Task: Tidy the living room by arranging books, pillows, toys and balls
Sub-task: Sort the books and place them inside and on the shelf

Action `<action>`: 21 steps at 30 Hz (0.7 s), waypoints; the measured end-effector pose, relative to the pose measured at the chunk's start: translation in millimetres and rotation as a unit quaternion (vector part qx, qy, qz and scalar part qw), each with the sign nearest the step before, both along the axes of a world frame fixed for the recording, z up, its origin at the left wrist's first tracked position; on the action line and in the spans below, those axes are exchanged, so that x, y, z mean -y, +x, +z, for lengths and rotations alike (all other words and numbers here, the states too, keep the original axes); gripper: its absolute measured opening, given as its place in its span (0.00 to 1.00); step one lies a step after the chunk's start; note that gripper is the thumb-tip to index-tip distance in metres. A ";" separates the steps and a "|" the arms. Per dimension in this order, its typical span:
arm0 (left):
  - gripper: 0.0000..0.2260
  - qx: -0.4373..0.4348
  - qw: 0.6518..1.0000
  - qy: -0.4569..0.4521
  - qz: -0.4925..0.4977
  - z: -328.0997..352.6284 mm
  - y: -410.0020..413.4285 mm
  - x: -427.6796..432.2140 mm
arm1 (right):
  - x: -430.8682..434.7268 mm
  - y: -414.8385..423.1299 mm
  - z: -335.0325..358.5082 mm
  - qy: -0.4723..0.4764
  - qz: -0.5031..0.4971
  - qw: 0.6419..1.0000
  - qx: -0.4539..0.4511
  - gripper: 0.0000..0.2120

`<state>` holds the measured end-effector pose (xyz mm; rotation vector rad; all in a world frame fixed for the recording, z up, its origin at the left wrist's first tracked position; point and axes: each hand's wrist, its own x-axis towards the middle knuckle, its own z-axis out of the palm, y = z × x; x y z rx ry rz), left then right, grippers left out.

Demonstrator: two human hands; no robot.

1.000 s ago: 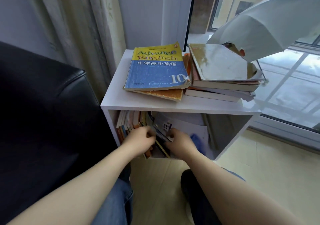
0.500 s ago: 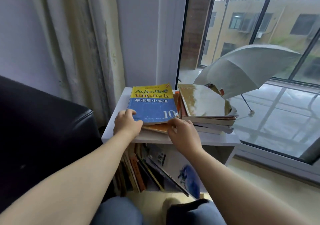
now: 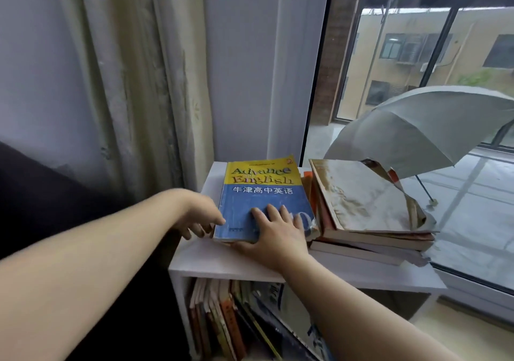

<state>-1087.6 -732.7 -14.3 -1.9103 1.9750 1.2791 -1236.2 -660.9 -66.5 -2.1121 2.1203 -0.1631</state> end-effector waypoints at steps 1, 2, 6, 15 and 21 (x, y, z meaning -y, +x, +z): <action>0.17 0.013 1.000 -0.003 -0.010 5.0 0.3 7.0 | 3.5 0.2 1.4 -0.002 -0.008 1.000 -0.001 0.37; 0.16 0.013 1.000 -0.013 -0.013 7.6 0.8 12.9 | 6.1 0.2 3.8 -0.002 -0.010 1.000 -0.002 0.37; 0.13 -0.075 0.996 -0.034 0.039 -5.4 -3.7 29.9 | 14.9 -2.7 10.3 0.015 -0.015 1.000 0.018 0.37; 0.12 -0.411 0.893 0.075 0.164 14.0 6.5 51.4 | 21.2 -0.1 32.0 -0.127 -0.033 0.984 0.119 0.23; 0.09 -0.352 0.924 0.063 0.136 6.7 -2.9 45.9 | 5.8 -2.4 41.3 -0.090 0.053 0.970 0.220 0.20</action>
